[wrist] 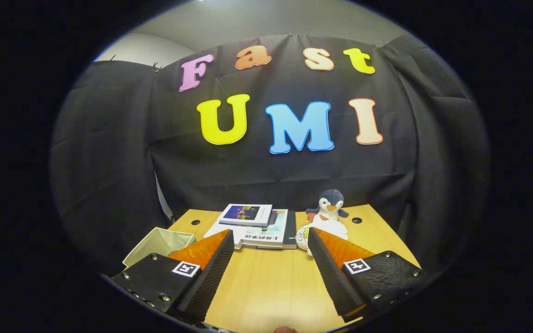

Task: Open the storage box then place both shoes into the box .Put the left shoe in first, then the right shoe, with the right side of both shoes facing outward in a uniform manner.

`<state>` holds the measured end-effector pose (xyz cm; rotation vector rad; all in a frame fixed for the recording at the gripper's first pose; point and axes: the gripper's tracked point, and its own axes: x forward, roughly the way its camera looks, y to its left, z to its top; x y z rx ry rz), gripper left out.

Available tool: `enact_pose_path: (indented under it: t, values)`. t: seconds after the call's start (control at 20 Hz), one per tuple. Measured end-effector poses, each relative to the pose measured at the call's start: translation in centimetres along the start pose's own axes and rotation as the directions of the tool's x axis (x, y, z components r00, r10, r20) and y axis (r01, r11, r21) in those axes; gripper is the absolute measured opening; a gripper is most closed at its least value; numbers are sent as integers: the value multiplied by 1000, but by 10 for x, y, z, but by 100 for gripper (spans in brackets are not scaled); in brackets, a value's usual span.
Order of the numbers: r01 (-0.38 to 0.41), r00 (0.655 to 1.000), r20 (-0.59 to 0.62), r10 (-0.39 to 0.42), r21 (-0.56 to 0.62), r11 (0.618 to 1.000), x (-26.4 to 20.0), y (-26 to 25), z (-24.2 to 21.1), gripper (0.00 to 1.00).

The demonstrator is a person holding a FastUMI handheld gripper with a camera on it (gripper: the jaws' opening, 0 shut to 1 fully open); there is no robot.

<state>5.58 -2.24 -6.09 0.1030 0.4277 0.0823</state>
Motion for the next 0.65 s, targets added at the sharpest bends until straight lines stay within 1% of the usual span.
enact_pose_path:
  t: [0.15, 0.3, 0.65]
  values:
    - [11, 999, 43, -10, -5, 1000, -8, -12, 4, 97]
    - [17, 997, 80, -19, 20, 1000, -12, -24, 7, 97]
    - [45, 995, 90, -49, 38, 998, -11, -43, 10, 97]
